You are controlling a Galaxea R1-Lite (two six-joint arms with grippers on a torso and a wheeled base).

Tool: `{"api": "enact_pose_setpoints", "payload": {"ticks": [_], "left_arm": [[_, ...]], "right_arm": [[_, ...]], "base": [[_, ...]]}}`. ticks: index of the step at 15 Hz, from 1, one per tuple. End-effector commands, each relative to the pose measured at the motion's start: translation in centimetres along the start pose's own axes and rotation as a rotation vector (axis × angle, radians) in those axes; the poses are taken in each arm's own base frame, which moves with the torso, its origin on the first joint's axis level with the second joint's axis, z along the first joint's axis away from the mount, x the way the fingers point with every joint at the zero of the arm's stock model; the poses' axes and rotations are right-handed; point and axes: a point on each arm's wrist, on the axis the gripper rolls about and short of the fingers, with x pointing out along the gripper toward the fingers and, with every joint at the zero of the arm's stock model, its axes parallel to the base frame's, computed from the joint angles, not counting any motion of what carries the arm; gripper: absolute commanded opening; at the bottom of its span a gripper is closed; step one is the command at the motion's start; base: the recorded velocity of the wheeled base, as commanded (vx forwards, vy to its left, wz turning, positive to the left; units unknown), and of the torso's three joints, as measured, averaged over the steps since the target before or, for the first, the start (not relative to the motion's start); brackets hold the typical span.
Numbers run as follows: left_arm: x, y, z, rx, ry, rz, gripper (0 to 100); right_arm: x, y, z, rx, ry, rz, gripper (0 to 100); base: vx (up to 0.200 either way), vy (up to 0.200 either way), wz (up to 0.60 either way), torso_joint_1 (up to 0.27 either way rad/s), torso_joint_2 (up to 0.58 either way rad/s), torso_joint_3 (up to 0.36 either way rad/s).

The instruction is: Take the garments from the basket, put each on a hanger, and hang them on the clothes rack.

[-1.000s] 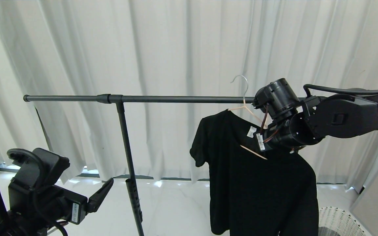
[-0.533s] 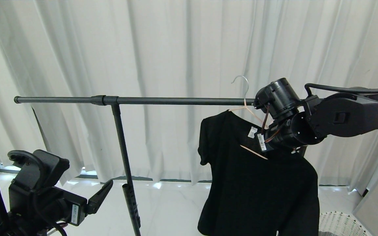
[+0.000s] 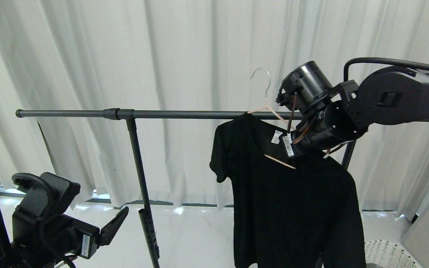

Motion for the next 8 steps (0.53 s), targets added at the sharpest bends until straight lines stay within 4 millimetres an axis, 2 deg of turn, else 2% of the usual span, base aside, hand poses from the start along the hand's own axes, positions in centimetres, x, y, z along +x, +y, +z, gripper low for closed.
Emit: {"api": "enact_pose_setpoints", "payload": {"ticks": [1, 5, 8], "left_arm": [[-0.1, 0.0, -0.2, 0.0, 0.004, 0.001, 100], [-0.4, -0.1, -0.5, 0.001, 0.01, 0.0, 100], [-0.5, -0.1, -0.9, 0.004, 0.022, -0.004, 100]], "right_arm": [[1.6, 2.6, 0.0, -0.043, 0.032, 0.014, 0], [3.5, 3.8, -0.3, -0.073, 0.084, 0.001, 0], [3.8, 4.1, -0.6, -0.088, 0.106, -0.003, 0]], "base": [[0.0, 0.0, 0.0, 0.0, 0.0, 0.0], [0.0, 0.0, 0.0, 0.0, 0.0, 0.0], [0.0, 0.0, 0.0, 0.0, 0.0, 0.0]]}}
